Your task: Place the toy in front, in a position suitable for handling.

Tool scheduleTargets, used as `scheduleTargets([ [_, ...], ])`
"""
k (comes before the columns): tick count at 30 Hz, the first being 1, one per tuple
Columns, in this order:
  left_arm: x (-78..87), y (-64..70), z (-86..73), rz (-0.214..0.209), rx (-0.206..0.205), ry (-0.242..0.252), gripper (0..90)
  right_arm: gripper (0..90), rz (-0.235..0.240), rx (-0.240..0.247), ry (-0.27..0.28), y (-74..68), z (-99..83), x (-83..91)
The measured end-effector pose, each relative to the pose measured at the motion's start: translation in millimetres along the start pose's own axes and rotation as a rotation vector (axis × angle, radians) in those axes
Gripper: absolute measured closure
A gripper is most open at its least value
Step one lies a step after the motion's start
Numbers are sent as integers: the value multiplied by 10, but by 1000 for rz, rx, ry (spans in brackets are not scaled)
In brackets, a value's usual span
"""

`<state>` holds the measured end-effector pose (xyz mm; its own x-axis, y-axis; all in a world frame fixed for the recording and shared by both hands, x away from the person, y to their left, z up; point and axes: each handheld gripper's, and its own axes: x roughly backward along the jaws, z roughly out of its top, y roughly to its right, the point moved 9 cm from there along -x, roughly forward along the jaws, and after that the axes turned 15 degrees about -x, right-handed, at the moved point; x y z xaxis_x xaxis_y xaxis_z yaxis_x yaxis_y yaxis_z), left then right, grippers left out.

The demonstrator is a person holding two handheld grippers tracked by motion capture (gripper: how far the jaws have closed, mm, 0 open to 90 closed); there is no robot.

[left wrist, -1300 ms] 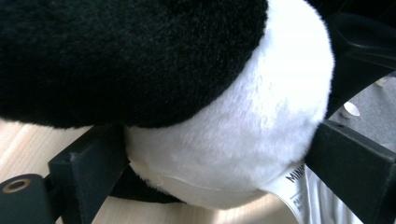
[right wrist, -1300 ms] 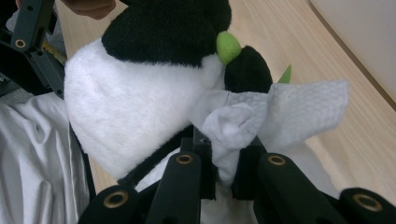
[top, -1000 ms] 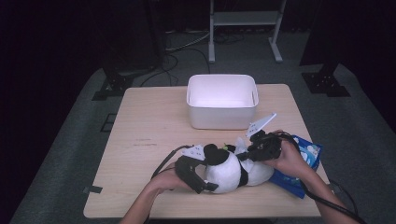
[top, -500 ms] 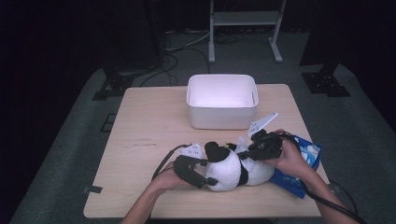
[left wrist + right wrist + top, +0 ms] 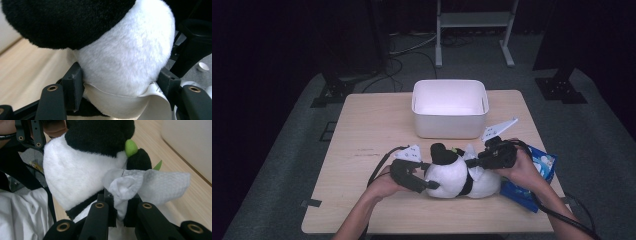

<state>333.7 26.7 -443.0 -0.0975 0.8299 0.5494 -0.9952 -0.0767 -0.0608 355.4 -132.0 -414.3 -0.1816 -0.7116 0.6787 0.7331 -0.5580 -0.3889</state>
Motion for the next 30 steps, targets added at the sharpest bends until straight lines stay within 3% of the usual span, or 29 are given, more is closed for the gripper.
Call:
scheduleTargets([
  [9,271,-68,132,43,-28,-17,362,840,61,-15,60,-75,106,-36],
  [20,521,-85,359,85,-76,-22,370,841,103,-22,87,-141,175,-58],
  [26,506,-64,416,78,-88,-27,370,840,108,-30,57,-126,122,-89],
  [30,459,-62,448,74,-99,-32,368,839,82,-32,48,-76,104,19],
])
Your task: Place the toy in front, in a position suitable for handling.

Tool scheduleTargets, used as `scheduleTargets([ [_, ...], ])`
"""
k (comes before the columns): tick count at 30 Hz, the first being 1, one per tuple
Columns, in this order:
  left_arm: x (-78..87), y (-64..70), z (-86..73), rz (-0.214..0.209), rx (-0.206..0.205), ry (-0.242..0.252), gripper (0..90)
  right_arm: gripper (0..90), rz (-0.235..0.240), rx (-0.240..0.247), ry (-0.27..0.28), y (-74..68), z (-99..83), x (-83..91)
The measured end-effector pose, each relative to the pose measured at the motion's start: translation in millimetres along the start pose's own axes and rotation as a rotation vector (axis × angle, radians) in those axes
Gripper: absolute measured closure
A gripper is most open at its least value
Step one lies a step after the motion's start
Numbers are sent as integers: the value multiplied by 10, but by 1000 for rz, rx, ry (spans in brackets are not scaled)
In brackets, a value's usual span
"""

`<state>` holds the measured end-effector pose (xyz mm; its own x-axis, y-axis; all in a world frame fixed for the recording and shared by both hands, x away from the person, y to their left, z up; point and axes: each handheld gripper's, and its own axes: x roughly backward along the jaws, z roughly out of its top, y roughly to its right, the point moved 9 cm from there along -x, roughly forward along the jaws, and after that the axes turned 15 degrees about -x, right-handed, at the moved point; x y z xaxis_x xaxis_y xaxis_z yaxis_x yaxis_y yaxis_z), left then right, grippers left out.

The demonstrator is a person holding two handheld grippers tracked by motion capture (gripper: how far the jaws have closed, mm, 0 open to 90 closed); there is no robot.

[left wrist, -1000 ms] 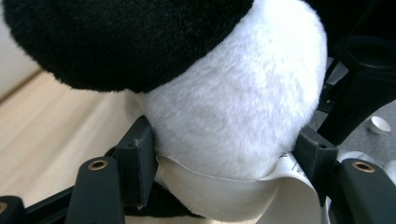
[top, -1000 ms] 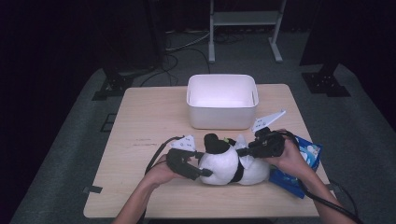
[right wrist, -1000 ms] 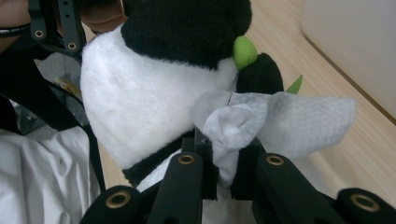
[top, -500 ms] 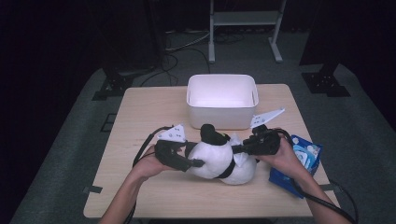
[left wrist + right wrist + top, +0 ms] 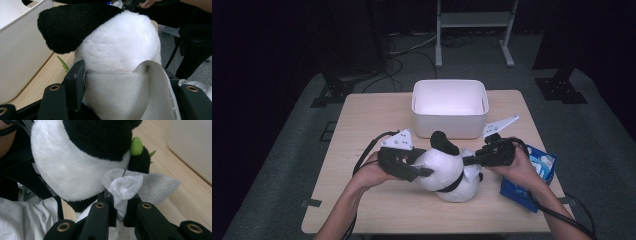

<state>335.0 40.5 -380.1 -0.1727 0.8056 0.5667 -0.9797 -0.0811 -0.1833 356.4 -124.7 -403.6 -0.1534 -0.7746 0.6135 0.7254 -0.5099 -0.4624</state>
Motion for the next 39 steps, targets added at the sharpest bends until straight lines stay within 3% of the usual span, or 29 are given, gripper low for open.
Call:
scheduleTargets([
  [6,-54,23,69,-4,-14,-4,358,838,-10,21,27,-75,123,227],
  [13,-93,33,124,-5,-22,-8,351,838,-14,76,44,-252,323,321],
  [30,-161,51,206,-9,-41,-15,346,837,-3,161,7,-577,635,177],
  [39,-173,57,247,-11,-44,-2,281,837,-19,153,-26,-526,567,110],
])
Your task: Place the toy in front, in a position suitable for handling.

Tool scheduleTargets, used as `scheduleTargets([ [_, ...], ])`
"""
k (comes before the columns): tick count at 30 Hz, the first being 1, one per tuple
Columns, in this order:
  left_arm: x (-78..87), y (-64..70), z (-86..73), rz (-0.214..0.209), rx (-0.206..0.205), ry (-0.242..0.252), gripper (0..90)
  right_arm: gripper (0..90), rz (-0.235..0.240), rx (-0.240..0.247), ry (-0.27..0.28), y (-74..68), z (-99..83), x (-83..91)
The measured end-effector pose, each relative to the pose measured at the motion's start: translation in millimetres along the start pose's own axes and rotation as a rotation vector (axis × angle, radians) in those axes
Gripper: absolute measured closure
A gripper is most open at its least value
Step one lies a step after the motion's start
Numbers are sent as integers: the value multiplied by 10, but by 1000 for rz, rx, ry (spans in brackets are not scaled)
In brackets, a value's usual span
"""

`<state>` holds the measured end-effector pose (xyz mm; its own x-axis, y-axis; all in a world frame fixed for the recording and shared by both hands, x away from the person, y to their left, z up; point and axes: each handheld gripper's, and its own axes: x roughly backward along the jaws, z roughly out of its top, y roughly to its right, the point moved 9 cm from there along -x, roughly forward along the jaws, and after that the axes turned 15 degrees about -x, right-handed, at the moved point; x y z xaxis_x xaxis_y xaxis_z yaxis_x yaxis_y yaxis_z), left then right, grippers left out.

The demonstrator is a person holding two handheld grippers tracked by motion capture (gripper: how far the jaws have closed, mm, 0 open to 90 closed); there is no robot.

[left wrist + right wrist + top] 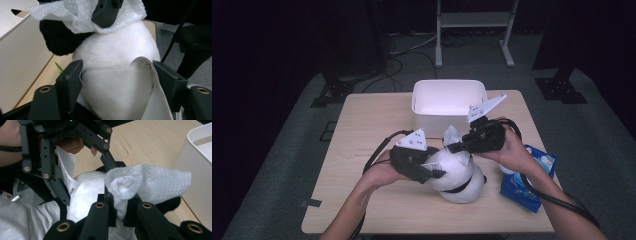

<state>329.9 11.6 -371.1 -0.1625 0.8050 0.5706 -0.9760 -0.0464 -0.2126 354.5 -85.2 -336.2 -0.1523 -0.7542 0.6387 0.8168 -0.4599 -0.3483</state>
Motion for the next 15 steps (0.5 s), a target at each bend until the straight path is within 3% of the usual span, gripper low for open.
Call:
scheduleTargets([
  [6,50,-18,47,12,-6,10,235,837,-23,-16,5,70,-72,61],
  [15,42,-43,-51,21,27,-3,193,838,-42,-43,15,172,-201,156],
])
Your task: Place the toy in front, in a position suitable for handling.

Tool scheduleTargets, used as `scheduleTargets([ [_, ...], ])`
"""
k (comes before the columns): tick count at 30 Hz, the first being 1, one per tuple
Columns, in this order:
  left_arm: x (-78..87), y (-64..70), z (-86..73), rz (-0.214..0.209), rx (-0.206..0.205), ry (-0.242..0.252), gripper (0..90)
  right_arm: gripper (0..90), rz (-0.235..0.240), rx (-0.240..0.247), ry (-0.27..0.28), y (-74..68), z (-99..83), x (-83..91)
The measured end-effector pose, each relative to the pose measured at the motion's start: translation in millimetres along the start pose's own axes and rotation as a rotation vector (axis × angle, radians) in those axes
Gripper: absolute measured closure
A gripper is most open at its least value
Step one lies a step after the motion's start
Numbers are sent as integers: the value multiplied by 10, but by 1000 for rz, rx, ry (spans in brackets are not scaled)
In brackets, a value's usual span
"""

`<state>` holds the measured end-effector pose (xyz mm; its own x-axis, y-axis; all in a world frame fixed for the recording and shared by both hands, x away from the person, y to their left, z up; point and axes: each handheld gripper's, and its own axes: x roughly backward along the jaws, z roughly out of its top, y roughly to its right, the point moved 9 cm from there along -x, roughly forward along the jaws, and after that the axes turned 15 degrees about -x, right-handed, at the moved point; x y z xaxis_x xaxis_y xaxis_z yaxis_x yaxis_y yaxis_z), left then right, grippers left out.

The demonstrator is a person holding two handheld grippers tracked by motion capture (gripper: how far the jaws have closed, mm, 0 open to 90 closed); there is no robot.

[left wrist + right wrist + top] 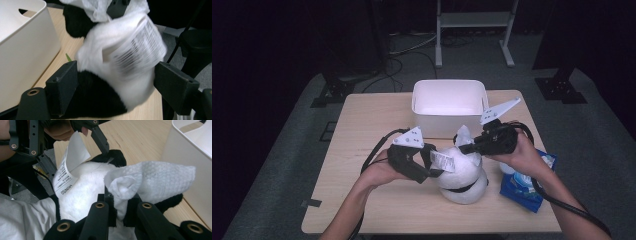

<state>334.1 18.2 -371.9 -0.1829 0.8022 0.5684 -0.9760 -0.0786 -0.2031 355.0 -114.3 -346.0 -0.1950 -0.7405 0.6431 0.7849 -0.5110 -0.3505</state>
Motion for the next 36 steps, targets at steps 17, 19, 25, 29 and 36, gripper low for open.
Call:
scheduleTargets([
  [17,-59,-16,33,21,-7,27,207,839,-30,-25,-6,120,-161,148],
  [19,-51,-28,19,22,1,25,206,839,-36,-26,-9,136,-178,160],
  [25,-87,-20,-22,7,11,21,201,839,-53,-32,-22,171,-233,201],
  [29,-107,-20,-53,0,19,12,200,840,-56,-40,-26,194,-272,227],
  [36,-142,-6,-76,-14,28,5,199,840,-75,-37,-37,225,-315,245],
])
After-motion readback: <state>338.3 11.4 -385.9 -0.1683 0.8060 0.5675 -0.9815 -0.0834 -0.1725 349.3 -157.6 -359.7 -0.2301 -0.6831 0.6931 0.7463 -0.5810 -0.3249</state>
